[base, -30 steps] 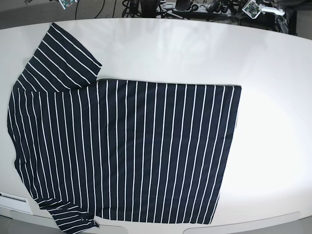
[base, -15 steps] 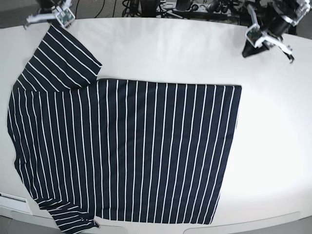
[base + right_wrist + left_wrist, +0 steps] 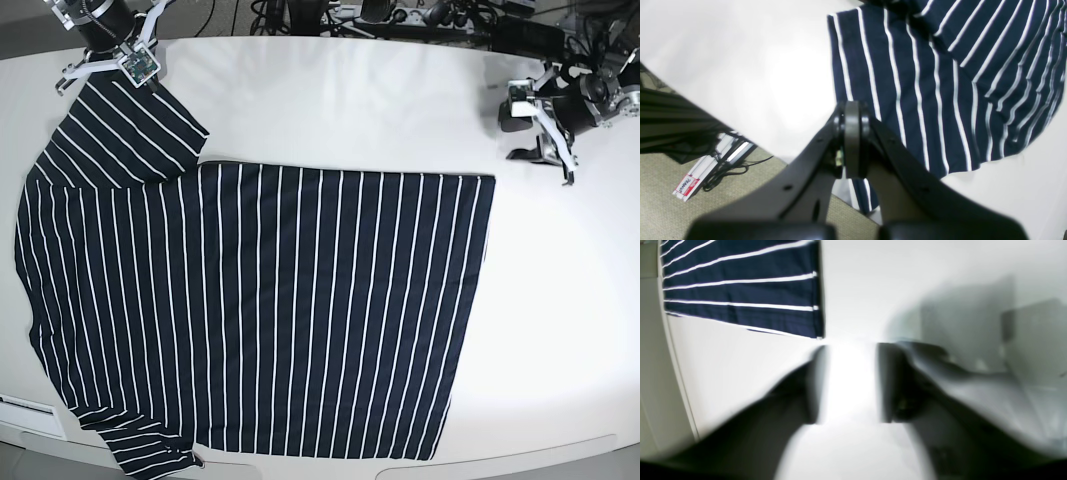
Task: Fold the T-shirt properly
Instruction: 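Move both grippers down to the shirt's shoulder edge corners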
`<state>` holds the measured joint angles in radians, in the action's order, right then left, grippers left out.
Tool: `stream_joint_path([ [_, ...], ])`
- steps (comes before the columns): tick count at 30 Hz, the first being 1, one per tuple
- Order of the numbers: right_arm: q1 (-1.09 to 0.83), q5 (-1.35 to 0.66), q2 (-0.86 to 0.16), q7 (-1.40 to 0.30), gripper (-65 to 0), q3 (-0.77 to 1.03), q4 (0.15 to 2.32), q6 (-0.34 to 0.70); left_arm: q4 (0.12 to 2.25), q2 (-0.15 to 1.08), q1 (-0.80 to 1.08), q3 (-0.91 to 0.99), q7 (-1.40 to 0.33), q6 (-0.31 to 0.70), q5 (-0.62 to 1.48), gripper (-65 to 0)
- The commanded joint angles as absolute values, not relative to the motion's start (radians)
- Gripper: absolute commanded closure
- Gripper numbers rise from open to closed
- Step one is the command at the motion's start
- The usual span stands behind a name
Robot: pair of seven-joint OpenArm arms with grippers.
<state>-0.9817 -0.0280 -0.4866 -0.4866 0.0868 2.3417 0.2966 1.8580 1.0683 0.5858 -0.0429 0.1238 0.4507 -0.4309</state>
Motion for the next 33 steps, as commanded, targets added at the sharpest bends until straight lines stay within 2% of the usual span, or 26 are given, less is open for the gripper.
stream_joint_path([
  [1,-0.989,-0.030,-0.496,-0.478,0.0,0.092,2.356,0.287,1.860,1.101,0.560,-0.061,0.141,0.435,-0.426,-34.9],
  [7,-0.989,-0.031,-0.495,-0.482,0.0,0.091,2.356,0.288,1.814,1.148,0.419,-0.247,0.135,0.426,-0.437,-34.7],
  [13,-0.989,-0.076,-0.493,-0.482,0.0,0.091,2.356,0.288,1.741,1.145,0.219,-0.474,0.134,0.377,-0.468,-34.7],
  [18,-0.989,-0.127,-0.493,-0.483,0.0,0.091,2.356,0.289,1.724,1.144,0.099,-0.618,0.130,0.374,-0.482,-34.7],
  [26,-0.989,-0.127,-0.493,-0.510,0.0,0.091,2.356,0.289,1.665,1.092,-0.005,-0.719,0.129,0.374,-0.482,-34.7],
  [33,-0.989,-0.127,-0.493,-0.509,0.0,0.091,2.356,0.332,1.589,1.024,-0.068,-0.791,0.135,0.377,-0.483,-34.7],
])
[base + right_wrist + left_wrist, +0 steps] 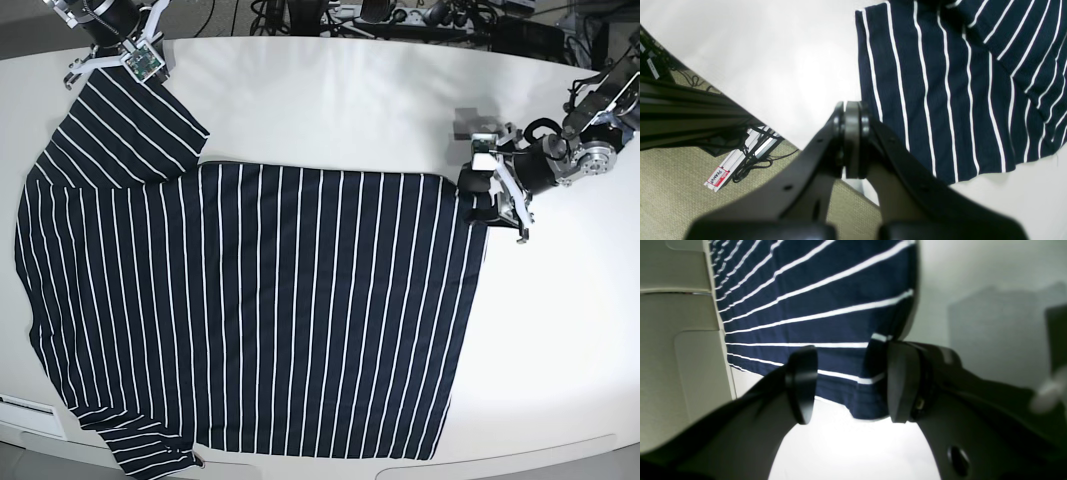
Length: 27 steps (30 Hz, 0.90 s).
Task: Fold the T-shirt properly
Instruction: 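Move both grippers down to the shirt's shoulder edge corners, then grasp the shirt's shoulder edge corners with both grippers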
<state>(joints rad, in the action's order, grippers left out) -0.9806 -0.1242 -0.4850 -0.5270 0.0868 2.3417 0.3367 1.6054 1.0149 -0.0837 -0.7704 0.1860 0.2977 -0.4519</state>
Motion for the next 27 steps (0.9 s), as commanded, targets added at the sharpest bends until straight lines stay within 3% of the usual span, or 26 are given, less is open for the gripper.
stream_joint_path([
  [1,-0.989,-0.127,-0.493,-0.509,0.0,0.091,2.356,0.332,1.587,1.015,-0.070,-0.793,0.135,0.378,-0.483,-34.7],
  [8,-0.989,-0.126,-0.493,-0.509,0.0,0.092,2.356,0.333,1.585,0.977,-0.093,-0.793,0.088,0.366,-0.464,-33.7],
  [10,-0.989,-0.125,-0.493,-0.508,0.0,0.092,2.356,0.332,1.586,0.975,-0.103,-0.793,0.067,0.365,-0.434,-25.5],
  [13,-0.989,-0.102,-0.493,-0.507,0.0,0.092,2.356,0.333,1.586,0.975,-0.109,-0.793,0.062,0.339,-0.411,-1.4],
  [14,-0.989,-0.096,-0.493,-0.505,0.0,0.092,2.356,0.333,1.586,0.975,-0.109,-0.793,0.052,0.324,-0.390,0.0],
  [15,-0.989,-0.097,-0.493,-0.504,-1.5,0.092,2.356,0.332,1.586,0.975,-0.109,-0.793,0.046,0.314,-0.377,0.0],
  [18,-0.989,-0.105,-0.493,-0.496,-26.1,0.091,2.356,0.341,1.586,0.975,-0.108,-0.793,0.044,0.309,-0.376,0.0],
  [20,-0.989,-0.105,-0.493,-0.459,-35.9,0.091,2.356,0.341,1.586,0.975,-0.108,-0.793,0.044,0.309,-0.376,0.0],
  [27,-0.902,-0.097,-0.493,-0.437,-36.3,0.051,2.249,0.332,1.586,0.975,-0.109,-0.793,0.045,0.287,-0.376,0.0],
])
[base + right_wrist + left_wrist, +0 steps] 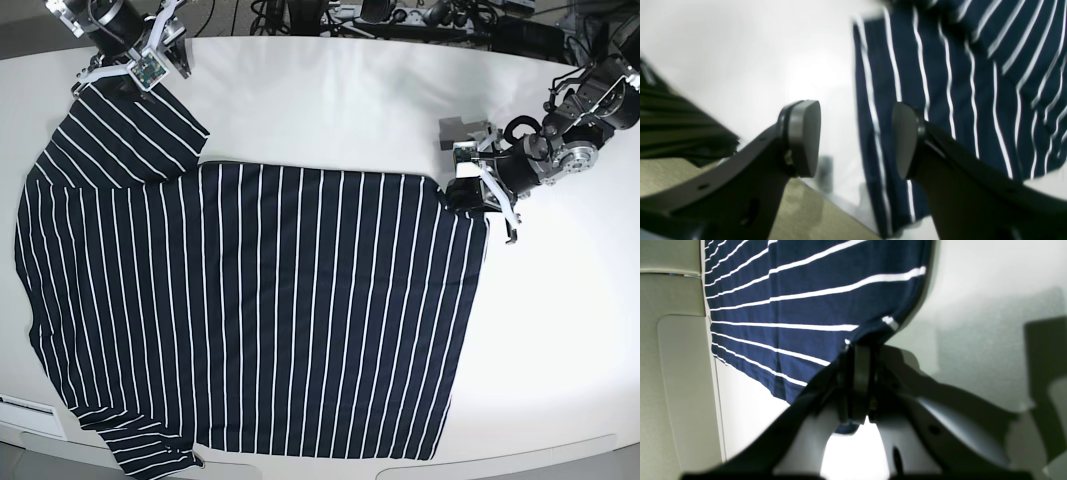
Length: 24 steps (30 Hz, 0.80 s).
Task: Fold the T-shirt properly
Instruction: 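Grasp the shirt's shoulder edge corners with both grippers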
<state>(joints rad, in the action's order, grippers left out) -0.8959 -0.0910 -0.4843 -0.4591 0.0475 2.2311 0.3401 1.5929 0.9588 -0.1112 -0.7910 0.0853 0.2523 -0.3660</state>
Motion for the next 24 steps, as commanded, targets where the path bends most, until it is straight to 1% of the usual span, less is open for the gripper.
stream_joint_path([
  [1,-0.885,-0.097,-0.493,-0.438,-36.3,0.049,2.224,0.333,1.586,0.975,-0.108,-0.793,0.045,0.286,-0.376,0.0],
  [6,-0.831,-0.097,-0.493,-0.449,-36.3,0.046,2.095,0.364,1.586,0.975,-0.105,-0.793,0.044,0.287,-0.339,0.0],
  [12,-0.788,-0.091,-0.494,-0.449,-35.9,0.046,1.993,0.355,1.586,0.975,-0.105,-0.793,0.045,0.287,-0.335,0.0],
  [15,-0.766,-0.041,-0.494,-0.449,-29.8,0.046,1.989,0.355,1.586,0.975,-0.106,-0.793,0.044,0.287,-0.336,0.0],
  [16,-0.758,-0.027,-0.495,-0.449,-28.7,0.046,1.989,0.355,1.586,0.975,-0.106,-0.793,0.044,0.287,-0.336,0.0],
  [21,-0.726,-0.021,-0.496,-0.449,-28.4,0.046,1.989,0.339,1.586,0.975,-0.105,-0.793,0.044,0.287,-0.336,0.0],
  [22,-0.718,-0.022,-0.496,-0.449,-26.2,0.046,1.989,0.335,1.586,0.975,-0.106,-0.793,0.044,0.287,-0.336,0.0],
  [23,-0.718,-0.022,-0.496,-0.449,-19.5,0.046,1.989,0.327,1.586,0.975,-0.106,-0.793,0.045,0.287,-0.336,0.0],
  [24,-0.717,-0.022,-0.496,-0.448,-10.3,0.046,1.990,0.310,1.588,0.975,-0.106,-0.793,0.044,0.287,-0.336,0.0],
])
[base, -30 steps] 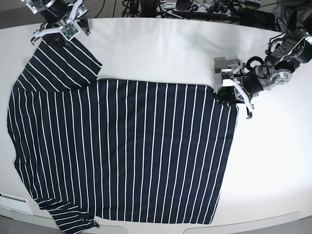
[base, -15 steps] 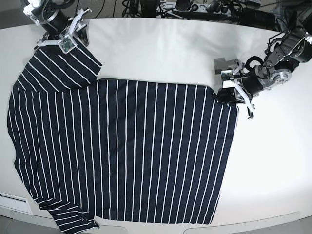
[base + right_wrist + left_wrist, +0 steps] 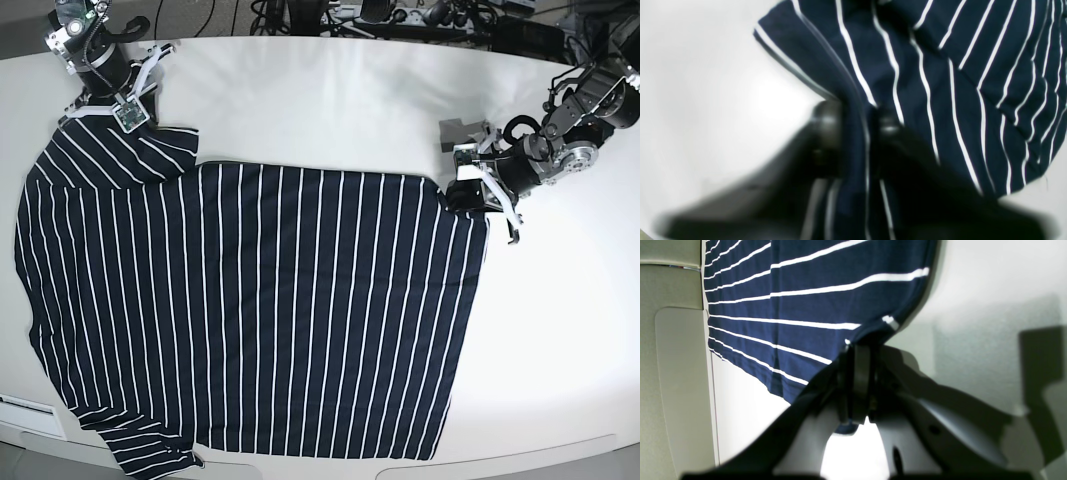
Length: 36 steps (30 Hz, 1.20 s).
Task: Fold the T-shirt properly
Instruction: 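Grasp the shirt's shoulder edge corners with both grippers, then lift the shoulder edge and fold it over toward the hem with both grippers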
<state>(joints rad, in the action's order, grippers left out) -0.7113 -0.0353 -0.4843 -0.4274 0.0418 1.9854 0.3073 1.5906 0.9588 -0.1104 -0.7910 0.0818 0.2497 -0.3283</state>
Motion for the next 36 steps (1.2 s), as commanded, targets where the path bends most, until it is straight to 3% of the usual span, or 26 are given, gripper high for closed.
stream_joint_path([
  [1,-0.717,-0.022,-0.496,-0.447,-0.6,0.046,1.990,0.290,1.591,0.976,-0.106,-0.793,0.044,0.287,-0.336,0.0],
  [8,-0.736,-0.004,-0.497,-0.455,0.0,0.050,2.099,0.260,1.672,1.028,-0.088,-0.793,0.044,0.262,-0.335,0.0],
  [16,-0.913,0.042,-0.518,-0.475,0.0,0.154,2.348,0.243,1.881,1.179,0.010,-0.793,-0.009,0.186,-0.342,0.0],
  [23,-1.113,0.015,-0.519,-0.475,0.0,0.281,2.356,0.245,2.021,1.306,0.072,-0.793,-0.027,0.187,-0.342,0.0],
  [36,-1.309,0.017,-0.518,-0.498,0.0,0.283,2.356,0.247,2.223,1.477,0.250,-0.793,-0.171,0.186,-0.339,0.0],
])
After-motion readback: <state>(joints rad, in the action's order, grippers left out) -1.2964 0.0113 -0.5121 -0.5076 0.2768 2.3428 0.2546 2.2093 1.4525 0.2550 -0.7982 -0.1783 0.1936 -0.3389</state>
